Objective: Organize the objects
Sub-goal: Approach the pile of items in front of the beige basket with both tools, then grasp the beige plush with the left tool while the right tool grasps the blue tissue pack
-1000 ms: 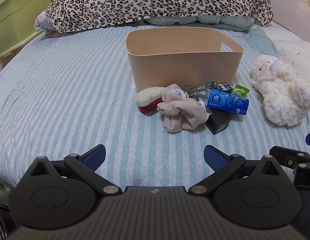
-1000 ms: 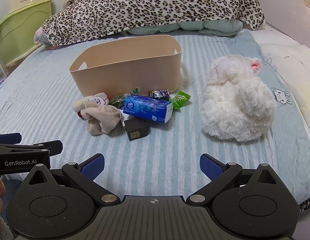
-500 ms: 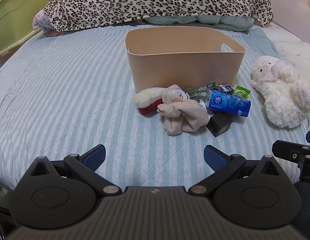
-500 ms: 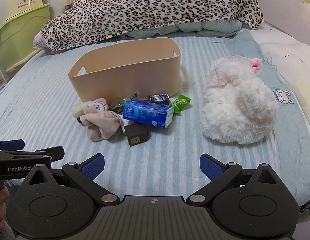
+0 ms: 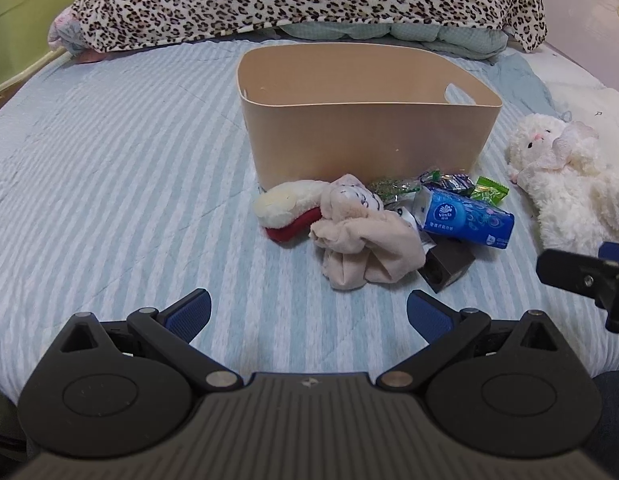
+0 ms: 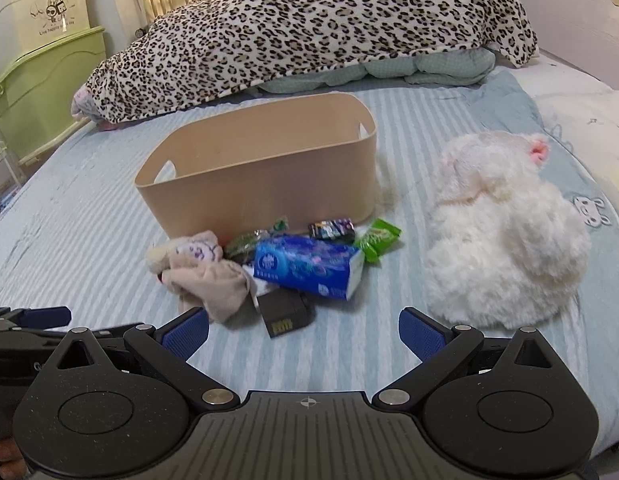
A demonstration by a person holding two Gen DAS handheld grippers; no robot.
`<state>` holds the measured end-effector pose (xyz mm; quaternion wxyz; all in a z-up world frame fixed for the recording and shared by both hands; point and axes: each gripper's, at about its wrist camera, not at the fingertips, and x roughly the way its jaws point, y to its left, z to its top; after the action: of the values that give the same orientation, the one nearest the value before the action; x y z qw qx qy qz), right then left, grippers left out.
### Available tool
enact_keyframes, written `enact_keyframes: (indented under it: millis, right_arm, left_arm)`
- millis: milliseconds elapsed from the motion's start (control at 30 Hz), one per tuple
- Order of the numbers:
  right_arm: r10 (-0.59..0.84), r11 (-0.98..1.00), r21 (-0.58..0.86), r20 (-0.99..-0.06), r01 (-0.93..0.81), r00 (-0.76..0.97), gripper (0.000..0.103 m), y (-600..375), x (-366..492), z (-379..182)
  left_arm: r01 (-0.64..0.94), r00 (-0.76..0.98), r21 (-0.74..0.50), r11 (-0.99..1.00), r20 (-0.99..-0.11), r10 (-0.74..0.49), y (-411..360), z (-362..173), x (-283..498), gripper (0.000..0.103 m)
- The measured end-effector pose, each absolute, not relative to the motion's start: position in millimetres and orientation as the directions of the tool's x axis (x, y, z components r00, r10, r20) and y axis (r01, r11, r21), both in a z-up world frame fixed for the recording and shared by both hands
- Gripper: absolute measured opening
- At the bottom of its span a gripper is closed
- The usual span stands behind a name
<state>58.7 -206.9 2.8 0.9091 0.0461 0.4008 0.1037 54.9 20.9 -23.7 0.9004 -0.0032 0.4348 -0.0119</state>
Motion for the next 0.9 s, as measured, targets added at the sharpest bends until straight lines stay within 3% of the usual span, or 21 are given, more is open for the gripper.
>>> enact_keyframes:
  millis: [700, 867, 900]
  right_arm:
    - [0.265, 0.962, 0.258, -0.794, -0.091, 0.547, 0.103, -186, 169, -54]
    - [0.208, 0.977, 0.198, -0.829, -0.077, 0.519, 0.098, -174, 181, -69]
    - [0.216, 0.975, 0.209, -0.826, -0.073, 0.521, 0.096, -175, 181, -71]
  left_arm:
    - [0.057, 0.538, -0.14, 0.989, -0.83, -0.148, 24, -67, 141, 0.103]
    - [0.1, 0.493, -0.187, 0.977, -0.844, -0.212, 19, -80, 151, 0.066]
    - [0.112, 0.486, -0.202, 0.973, -0.843, -0.231, 17, -82, 151, 0.051]
